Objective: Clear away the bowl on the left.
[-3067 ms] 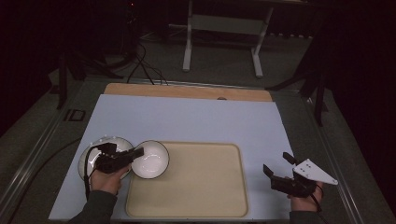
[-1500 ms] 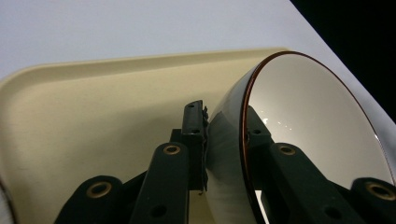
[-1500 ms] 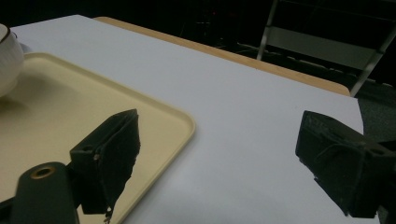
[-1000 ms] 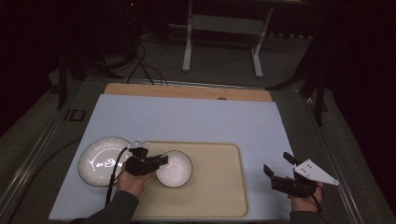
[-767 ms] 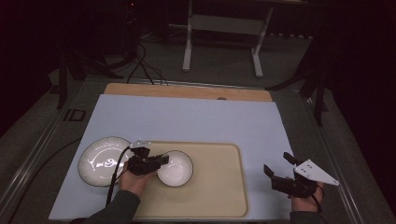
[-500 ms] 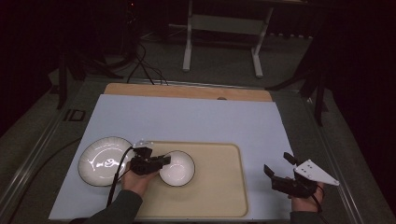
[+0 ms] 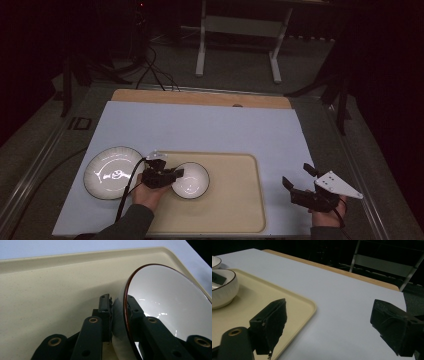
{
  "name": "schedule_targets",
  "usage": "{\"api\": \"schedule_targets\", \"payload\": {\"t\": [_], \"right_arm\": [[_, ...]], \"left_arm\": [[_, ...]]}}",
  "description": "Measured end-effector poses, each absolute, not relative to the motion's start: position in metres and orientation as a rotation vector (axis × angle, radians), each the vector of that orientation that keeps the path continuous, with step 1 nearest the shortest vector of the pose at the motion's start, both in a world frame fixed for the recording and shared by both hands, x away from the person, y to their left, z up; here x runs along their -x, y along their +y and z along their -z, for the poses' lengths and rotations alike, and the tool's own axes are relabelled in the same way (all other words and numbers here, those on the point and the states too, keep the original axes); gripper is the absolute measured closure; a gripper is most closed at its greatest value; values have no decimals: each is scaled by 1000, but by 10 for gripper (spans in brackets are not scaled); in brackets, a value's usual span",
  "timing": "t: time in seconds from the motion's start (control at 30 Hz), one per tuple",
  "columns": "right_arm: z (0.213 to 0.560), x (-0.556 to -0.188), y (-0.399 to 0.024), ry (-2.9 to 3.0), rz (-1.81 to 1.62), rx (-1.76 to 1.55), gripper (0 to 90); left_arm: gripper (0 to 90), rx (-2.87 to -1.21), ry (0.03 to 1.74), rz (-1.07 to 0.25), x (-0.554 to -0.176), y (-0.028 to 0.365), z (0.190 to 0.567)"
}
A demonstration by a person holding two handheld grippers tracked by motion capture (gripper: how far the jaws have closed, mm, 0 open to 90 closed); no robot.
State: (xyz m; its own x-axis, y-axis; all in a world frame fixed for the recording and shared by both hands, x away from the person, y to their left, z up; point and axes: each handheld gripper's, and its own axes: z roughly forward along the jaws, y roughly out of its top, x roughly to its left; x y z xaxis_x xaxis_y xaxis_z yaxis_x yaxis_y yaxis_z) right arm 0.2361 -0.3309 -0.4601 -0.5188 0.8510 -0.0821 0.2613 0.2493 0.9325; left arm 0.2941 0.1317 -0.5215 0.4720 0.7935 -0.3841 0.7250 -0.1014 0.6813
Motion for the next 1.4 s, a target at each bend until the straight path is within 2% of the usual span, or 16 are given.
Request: {"api": "schedule_targets", "payload": {"t": [0.1,0.23,0.4,0.83,1.4], "right_arm": [[460,-236,-331,1922,-1268,-1007,135],[460,-235,-331,1921,-1269,-1007,135],[459,-235,-331,1920,-1270,-1006,135],[459,-235,-331,1919,-1270,-1008,135],[459,-235,-332,1918,-1271,-1009,135]], "left_arm": [[773,-1852,1277,-108,-294,131,521],[712,-1863,1279,-136,-292,130,520],[638,-1895,1265,-246,-288,128,510],[492,-1861,1232,-367,-283,139,492],[459,-1788,1268,-489,-278,178,474]]}}
